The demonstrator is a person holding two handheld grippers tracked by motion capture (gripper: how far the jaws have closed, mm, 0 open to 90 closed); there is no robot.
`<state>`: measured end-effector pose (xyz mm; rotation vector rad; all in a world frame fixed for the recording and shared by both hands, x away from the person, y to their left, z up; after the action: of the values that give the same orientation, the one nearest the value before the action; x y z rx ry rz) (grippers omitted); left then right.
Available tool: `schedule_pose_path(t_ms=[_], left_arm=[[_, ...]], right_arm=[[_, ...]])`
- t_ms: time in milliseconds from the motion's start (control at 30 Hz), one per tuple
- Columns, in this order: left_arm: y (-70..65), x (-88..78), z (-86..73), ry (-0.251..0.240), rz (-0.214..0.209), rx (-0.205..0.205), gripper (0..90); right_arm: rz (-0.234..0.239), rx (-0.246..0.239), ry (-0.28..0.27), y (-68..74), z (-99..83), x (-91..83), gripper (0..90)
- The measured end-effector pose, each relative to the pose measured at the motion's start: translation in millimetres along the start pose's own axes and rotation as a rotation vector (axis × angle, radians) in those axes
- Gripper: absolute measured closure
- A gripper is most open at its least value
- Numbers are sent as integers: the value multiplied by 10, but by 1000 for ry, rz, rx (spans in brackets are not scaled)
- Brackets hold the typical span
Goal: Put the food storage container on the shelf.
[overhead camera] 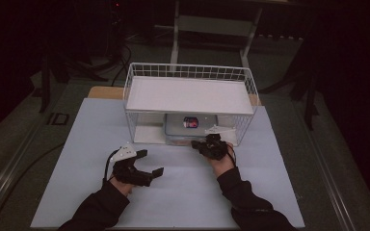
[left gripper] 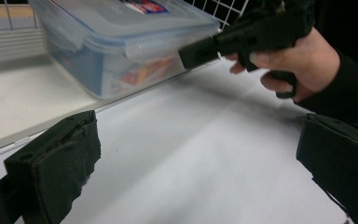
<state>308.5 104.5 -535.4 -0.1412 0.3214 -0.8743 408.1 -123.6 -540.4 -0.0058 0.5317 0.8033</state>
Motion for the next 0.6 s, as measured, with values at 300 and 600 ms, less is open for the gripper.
schedule_pose_path(t_ms=[300,600], left_arm=[[-31,5,-16,6,-15,12,0],[-17,-10,-10,-1,-9,10,0]], right_arm=[[-12,33,-24,-110,105,155,898],[-12,66,-33,-194,157,243,899]])
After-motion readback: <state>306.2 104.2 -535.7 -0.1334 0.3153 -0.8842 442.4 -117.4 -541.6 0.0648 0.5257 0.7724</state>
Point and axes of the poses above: each handheld gripper's, and its own axes: x roughly forward along the jaws, z roughly out of its top, y roughly to its left, the point moved 5 cm from there along x, roughly forward along the jaws, and after that the axes turned 9 degrees about -y, right-handed, at the moved point
